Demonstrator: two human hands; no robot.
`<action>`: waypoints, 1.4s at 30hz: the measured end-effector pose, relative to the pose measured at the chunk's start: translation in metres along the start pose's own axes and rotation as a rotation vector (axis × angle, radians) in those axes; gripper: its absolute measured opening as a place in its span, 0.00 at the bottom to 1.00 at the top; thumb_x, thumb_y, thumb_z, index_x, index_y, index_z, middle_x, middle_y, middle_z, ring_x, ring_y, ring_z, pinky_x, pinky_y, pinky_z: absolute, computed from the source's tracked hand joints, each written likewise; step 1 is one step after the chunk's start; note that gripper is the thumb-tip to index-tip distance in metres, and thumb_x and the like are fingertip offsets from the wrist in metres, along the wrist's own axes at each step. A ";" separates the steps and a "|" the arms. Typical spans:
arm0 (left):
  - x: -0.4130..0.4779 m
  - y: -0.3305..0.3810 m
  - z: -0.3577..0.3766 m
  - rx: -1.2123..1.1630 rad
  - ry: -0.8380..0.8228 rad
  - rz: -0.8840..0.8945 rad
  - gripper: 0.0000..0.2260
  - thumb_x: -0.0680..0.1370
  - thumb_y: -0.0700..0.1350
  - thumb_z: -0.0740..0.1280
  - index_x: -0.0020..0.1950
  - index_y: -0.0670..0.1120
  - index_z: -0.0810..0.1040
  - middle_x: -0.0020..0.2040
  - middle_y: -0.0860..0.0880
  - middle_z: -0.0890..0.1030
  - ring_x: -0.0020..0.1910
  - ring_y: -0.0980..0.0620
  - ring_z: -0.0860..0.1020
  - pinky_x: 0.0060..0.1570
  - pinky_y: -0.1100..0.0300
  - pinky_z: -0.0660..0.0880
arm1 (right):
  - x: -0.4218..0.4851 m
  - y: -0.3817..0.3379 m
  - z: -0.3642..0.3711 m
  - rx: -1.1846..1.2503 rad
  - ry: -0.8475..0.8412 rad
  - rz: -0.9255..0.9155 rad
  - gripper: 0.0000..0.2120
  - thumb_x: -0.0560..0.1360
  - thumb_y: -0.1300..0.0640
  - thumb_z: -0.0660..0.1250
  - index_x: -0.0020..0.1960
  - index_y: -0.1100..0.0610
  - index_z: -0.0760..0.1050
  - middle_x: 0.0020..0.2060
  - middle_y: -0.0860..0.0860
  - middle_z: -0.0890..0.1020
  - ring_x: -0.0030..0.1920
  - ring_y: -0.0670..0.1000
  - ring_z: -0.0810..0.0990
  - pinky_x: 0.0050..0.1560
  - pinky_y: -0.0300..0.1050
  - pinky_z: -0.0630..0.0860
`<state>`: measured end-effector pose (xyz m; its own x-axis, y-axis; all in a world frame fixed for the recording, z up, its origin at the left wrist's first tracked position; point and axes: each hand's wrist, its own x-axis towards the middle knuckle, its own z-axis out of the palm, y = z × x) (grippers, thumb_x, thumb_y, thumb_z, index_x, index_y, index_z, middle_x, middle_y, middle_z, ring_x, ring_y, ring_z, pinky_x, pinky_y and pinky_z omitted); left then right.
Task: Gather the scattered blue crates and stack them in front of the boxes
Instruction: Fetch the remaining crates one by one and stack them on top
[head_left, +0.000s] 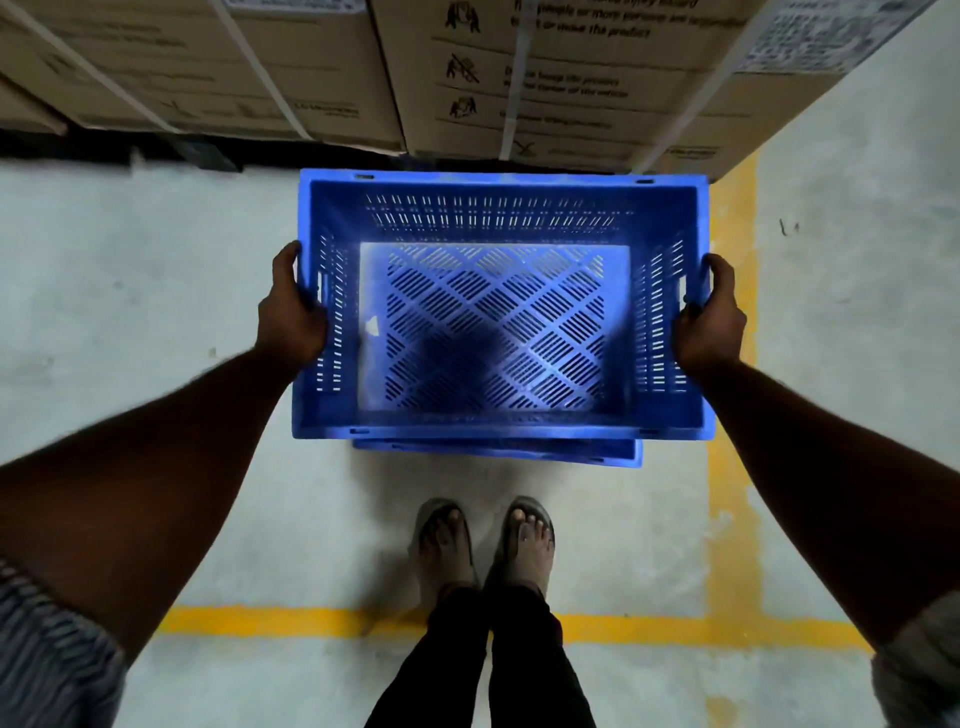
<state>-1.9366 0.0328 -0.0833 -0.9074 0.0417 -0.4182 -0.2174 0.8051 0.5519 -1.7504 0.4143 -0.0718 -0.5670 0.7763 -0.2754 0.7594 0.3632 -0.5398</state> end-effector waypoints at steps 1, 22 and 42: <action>0.004 -0.002 0.005 0.002 -0.006 -0.001 0.32 0.76 0.35 0.58 0.77 0.54 0.56 0.57 0.38 0.80 0.55 0.37 0.78 0.57 0.49 0.73 | 0.003 0.003 0.004 0.003 -0.002 0.004 0.31 0.75 0.70 0.53 0.75 0.52 0.60 0.43 0.56 0.73 0.41 0.57 0.70 0.45 0.44 0.67; -0.032 -0.025 0.017 0.150 -0.014 0.157 0.30 0.70 0.38 0.68 0.71 0.42 0.64 0.63 0.37 0.74 0.61 0.36 0.73 0.60 0.44 0.73 | -0.019 0.039 0.002 -0.150 -0.090 -0.009 0.27 0.72 0.63 0.67 0.69 0.64 0.63 0.60 0.66 0.73 0.58 0.66 0.74 0.56 0.55 0.71; -0.088 -0.073 0.063 -0.028 0.320 0.173 0.26 0.76 0.41 0.67 0.73 0.39 0.66 0.66 0.38 0.76 0.63 0.39 0.75 0.62 0.49 0.70 | -0.041 0.102 0.017 -0.045 0.060 -0.218 0.24 0.73 0.61 0.66 0.68 0.64 0.66 0.58 0.63 0.78 0.57 0.64 0.77 0.52 0.50 0.70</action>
<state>-1.8185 0.0075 -0.1318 -0.9973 -0.0154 -0.0725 -0.0569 0.7854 0.6164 -1.6548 0.4107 -0.1289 -0.7002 0.7057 -0.1082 0.6354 0.5468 -0.5452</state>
